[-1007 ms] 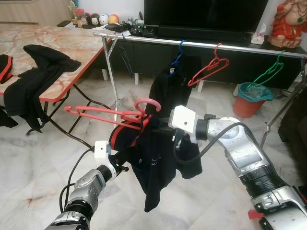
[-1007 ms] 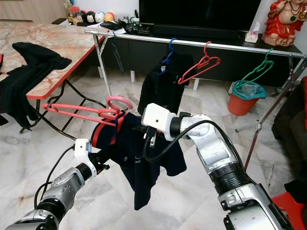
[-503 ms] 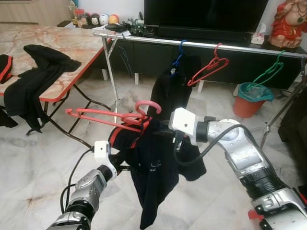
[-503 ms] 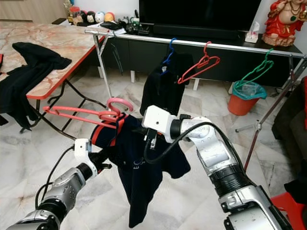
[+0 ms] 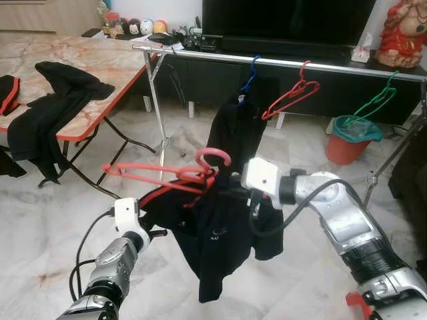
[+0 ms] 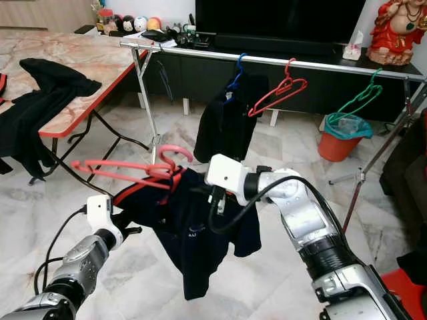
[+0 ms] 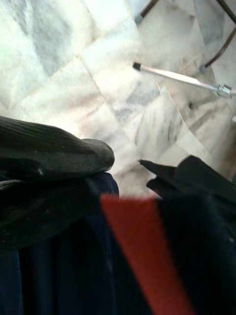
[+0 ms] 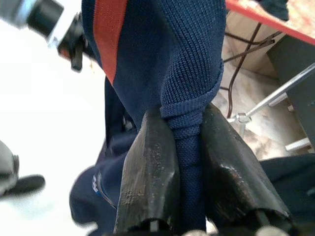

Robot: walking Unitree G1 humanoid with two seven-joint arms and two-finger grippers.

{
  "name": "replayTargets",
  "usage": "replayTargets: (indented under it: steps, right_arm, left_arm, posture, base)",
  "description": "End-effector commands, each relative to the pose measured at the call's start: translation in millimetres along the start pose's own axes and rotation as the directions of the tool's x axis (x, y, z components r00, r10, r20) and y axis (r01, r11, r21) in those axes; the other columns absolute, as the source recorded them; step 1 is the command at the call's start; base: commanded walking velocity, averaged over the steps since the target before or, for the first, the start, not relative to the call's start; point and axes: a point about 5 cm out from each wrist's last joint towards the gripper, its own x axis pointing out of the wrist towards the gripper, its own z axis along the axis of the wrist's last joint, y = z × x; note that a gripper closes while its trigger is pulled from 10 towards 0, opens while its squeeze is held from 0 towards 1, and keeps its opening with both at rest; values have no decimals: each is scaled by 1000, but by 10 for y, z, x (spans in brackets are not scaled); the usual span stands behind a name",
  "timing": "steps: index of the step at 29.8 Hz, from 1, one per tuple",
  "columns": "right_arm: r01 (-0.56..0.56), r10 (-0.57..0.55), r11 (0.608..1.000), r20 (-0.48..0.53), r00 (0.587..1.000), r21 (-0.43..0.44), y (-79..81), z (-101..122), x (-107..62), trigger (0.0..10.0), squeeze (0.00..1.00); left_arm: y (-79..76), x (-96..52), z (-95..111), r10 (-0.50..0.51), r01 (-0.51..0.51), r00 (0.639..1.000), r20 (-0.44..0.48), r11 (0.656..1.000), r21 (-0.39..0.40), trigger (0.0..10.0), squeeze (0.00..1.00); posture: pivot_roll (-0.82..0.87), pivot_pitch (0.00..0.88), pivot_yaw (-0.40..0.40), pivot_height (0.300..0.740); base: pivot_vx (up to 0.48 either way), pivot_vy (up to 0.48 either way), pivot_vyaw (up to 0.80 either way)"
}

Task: Hang hanger

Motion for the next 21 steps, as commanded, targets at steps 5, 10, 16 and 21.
replayTargets:
  steps: [5, 10, 16, 21]
  right_arm:
    - [30, -53, 988, -158, 986, -149, -195, -120, -311, 0, 0]
    - [41, -60, 992, -161, 985, -122, -257, -148, -432, 0, 0]
    - [13, -34, 993, -173, 984, -117, -294, -184, -559, 0, 0]
    - [36, -44, 996, -99, 994, -84, -314, -145, -534, 0, 0]
  left_arm:
    - [295, -149, -136, 161, -159, 984, -76, 987, 26, 10000, 0]
    - [310, -179, -183, 171, -169, 981, -87, 985, 35, 10000, 0]
    - [335, -198, -201, 191, -187, 977, -92, 981, 51, 10000, 0]
    - [346, -198, -188, 202, -197, 975, -87, 979, 59, 10000, 0]
  posture:
    - [17, 0, 20, 740]
    - [17, 0, 20, 740]
    - [21, 0, 26, 740]
    - [24, 0, 28, 740]
  base:
    - [0, 0, 0]
    - [0, 0, 0]
    - [0, 0, 0]
    - [0, 0, 0]
